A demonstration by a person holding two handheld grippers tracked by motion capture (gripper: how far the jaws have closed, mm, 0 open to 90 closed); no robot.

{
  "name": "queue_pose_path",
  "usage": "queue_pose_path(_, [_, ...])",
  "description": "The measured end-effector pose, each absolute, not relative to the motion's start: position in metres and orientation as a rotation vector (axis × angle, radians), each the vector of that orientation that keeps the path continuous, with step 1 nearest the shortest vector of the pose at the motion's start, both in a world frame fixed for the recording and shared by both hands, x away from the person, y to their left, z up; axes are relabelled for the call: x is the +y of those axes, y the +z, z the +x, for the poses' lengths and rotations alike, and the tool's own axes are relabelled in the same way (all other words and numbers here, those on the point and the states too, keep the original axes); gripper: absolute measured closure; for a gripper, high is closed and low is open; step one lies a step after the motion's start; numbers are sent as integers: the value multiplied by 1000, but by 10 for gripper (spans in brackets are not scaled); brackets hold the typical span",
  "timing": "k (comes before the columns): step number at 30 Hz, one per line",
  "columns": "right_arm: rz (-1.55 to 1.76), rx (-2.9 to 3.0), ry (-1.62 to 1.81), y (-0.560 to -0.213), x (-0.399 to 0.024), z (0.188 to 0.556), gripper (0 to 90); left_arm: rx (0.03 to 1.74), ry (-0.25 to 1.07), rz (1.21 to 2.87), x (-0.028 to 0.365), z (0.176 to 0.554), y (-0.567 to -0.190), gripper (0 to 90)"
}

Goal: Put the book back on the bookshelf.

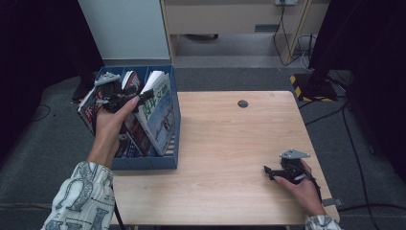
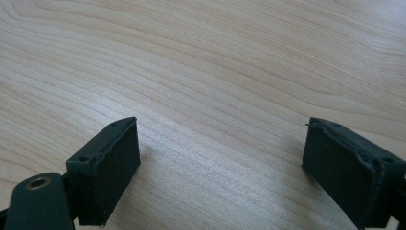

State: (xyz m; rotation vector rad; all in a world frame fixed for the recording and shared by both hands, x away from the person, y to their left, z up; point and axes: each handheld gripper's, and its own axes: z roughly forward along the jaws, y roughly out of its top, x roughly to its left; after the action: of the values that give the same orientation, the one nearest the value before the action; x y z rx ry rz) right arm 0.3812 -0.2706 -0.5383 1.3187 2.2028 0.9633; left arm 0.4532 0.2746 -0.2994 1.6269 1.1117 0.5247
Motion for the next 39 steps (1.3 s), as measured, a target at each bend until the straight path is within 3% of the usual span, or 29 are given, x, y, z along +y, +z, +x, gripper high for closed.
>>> queue_pose_path(12, [1311,2202,963,-538,-271,381,127,962,559,1708,257,444,-295,174])
queue_pose_path(23, [1308,2203,962,-538,-271,381,127,870,492,1809,219,442,-302,154])
queue_pose_path(39, [1314,2203,962,-538,-271,381,127,844,409,1917,179,447,-330,56])
